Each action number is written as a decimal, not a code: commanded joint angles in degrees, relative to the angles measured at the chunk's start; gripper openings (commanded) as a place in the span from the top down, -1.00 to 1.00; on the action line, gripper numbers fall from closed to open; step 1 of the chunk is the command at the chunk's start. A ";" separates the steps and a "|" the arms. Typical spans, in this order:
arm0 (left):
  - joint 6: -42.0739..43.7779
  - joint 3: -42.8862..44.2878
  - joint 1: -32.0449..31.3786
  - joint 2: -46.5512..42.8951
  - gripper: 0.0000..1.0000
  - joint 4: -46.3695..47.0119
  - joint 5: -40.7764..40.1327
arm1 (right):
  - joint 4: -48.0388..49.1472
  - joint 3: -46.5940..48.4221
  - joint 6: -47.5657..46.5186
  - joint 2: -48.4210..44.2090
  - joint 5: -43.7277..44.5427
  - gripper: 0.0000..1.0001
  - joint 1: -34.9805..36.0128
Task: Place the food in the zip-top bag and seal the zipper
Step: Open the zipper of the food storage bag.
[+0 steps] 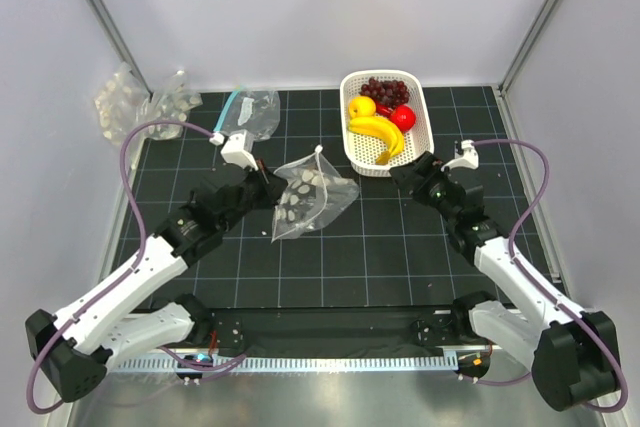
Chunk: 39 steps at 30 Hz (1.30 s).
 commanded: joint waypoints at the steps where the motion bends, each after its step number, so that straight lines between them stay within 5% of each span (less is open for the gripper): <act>1: 3.49 4.23 -0.29 1.83 1.00 -2.76 -7.55 | 0.44 2.12 -1.94 -1.52 -0.50 -0.68 -0.19; 12: 12.10 7.65 -15.84 5.51 1.00 -5.68 -53.59 | 1.76 2.65 -2.21 0.67 -3.66 -0.75 -0.19; 18: 15.71 13.80 -19.18 17.81 1.00 -8.83 -57.39 | 1.85 2.74 -2.20 0.85 -4.19 -0.77 -0.19; 21: 13.01 16.96 -19.98 24.41 1.00 -11.21 -55.13 | 1.41 2.91 -2.29 0.68 -4.11 -0.77 -0.19; 26: 13.95 17.15 -19.01 30.47 0.99 -6.03 -36.77 | 0.80 3.09 -2.38 0.94 -3.23 -0.77 -0.19; 39: 12.46 17.24 -15.68 33.74 0.99 -4.28 -26.64 | -3.16 7.22 -5.10 6.11 3.51 -0.76 -0.11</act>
